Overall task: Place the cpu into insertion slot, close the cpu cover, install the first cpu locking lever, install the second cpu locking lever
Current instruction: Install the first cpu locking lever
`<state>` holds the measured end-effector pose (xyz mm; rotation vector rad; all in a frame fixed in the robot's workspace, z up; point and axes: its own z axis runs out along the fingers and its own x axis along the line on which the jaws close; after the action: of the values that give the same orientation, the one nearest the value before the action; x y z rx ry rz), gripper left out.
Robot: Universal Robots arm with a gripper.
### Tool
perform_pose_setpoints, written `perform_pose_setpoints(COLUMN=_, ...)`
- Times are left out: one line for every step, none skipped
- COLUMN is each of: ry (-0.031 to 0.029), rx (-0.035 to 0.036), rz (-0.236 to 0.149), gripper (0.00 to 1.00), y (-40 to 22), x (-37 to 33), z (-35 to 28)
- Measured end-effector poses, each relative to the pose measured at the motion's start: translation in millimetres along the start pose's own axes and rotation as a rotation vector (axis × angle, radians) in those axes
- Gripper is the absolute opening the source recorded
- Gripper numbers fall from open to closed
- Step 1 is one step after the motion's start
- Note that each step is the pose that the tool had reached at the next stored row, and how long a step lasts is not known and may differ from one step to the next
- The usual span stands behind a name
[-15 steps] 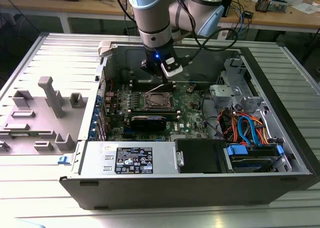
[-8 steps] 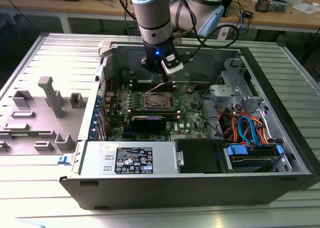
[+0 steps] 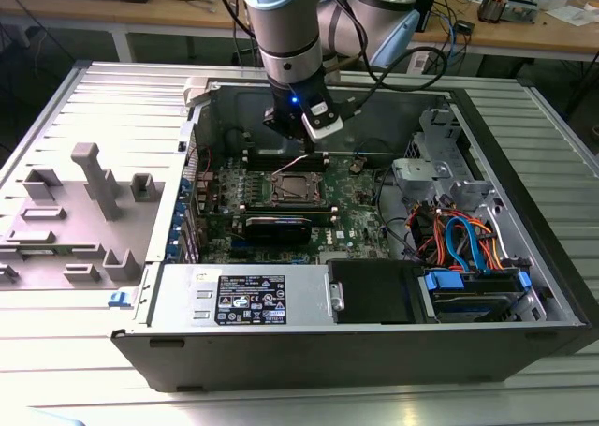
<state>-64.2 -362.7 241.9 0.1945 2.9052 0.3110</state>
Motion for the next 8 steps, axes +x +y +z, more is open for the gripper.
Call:
perform_pose_setpoints(ry=-0.0003, rx=-0.0001, rz=0.0, gripper=0.11, y=-0.1, x=1.0, z=-0.1)
perform_pose_setpoints(ry=-0.0013, rx=0.0, rz=0.0, gripper=0.11, y=-0.5, x=4.0, z=-0.6)
perform_pose_setpoints(ry=-0.0023, rx=0.0, rz=0.0, gripper=0.11, y=-0.8, x=6.1, z=-0.6)
perform_pose_setpoints(ry=-0.0027, rx=0.0004, rz=0.001, gripper=0.11, y=-1.2, x=7.3, z=0.1)
perform_pose_setpoints(ry=-0.0028, rx=0.0004, rz=0.001, gripper=0.11, y=-1.7, x=8.0, z=2.1)
perform_pose_setpoints(ry=-0.003, rx=0.0005, rz=0.001, gripper=0.11, y=-2.0, x=8.4, z=3.4)
perform_pose_setpoints(ry=-0.003, rx=0.0005, rz=0.001, gripper=0.11, y=-2.3, x=8.8, z=4.5)
perform_pose_setpoints(ry=-0.003, rx=0.0005, rz=0.002, gripper=0.11, y=-2.9, x=9.6, z=6.7)
